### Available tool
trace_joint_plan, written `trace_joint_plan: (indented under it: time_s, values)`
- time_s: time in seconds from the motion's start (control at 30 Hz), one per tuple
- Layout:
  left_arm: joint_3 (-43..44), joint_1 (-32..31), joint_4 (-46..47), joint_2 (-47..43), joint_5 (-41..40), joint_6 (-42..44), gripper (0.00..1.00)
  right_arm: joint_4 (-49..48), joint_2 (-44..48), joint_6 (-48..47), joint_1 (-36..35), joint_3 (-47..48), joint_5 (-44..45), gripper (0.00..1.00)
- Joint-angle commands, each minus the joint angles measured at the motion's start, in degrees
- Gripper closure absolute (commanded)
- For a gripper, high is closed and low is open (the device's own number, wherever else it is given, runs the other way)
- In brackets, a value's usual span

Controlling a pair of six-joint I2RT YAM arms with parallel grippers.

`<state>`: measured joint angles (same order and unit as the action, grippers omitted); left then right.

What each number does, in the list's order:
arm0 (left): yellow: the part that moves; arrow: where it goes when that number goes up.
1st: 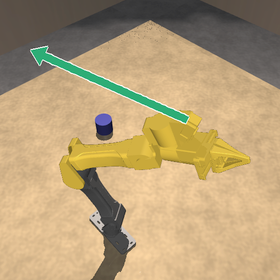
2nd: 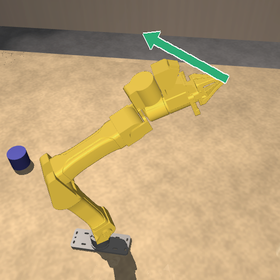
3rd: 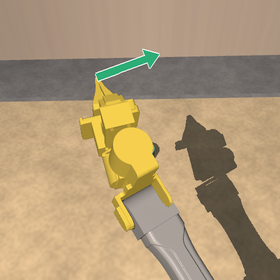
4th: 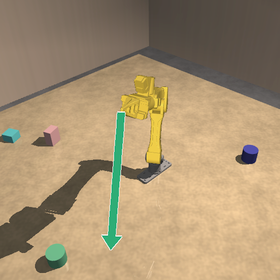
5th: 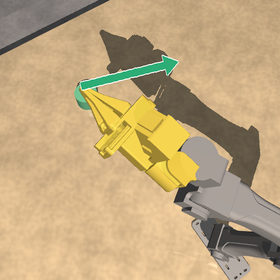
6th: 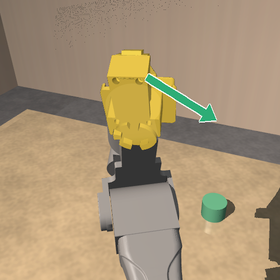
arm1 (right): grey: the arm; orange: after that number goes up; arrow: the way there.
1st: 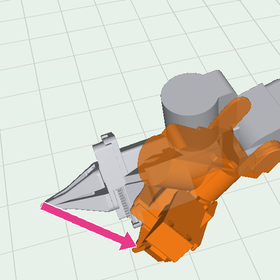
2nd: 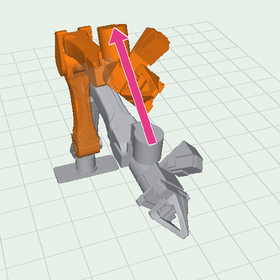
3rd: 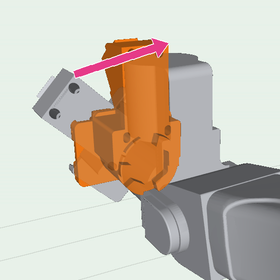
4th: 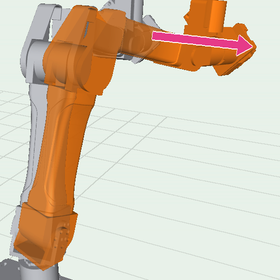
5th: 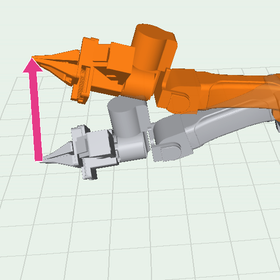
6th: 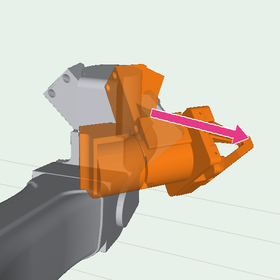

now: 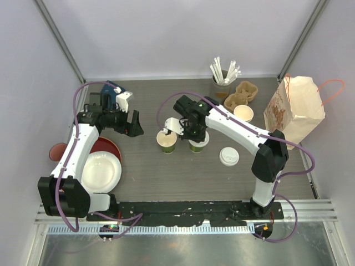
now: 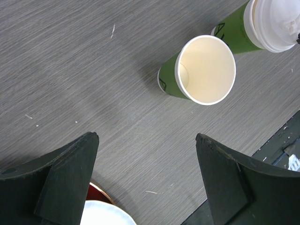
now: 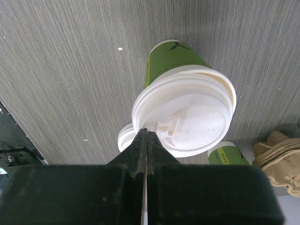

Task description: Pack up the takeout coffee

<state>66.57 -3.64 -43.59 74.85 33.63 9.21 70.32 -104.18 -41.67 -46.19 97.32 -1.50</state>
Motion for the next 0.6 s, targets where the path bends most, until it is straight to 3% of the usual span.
trace_joint_plan:
  time_s: [0.0,0.57]
  values:
    - [1.29,-0.14,-0.09,-1.02,0.47,0.45,0.11,0.08,0.3,-0.69,-0.3,3.58,-0.7,0.99]
    - [1.11,-0.14,-0.17,-1.29,0.21,0.54,0.1,0.08,-0.85,-0.69,-0.04,3.05,-0.7,0.99]
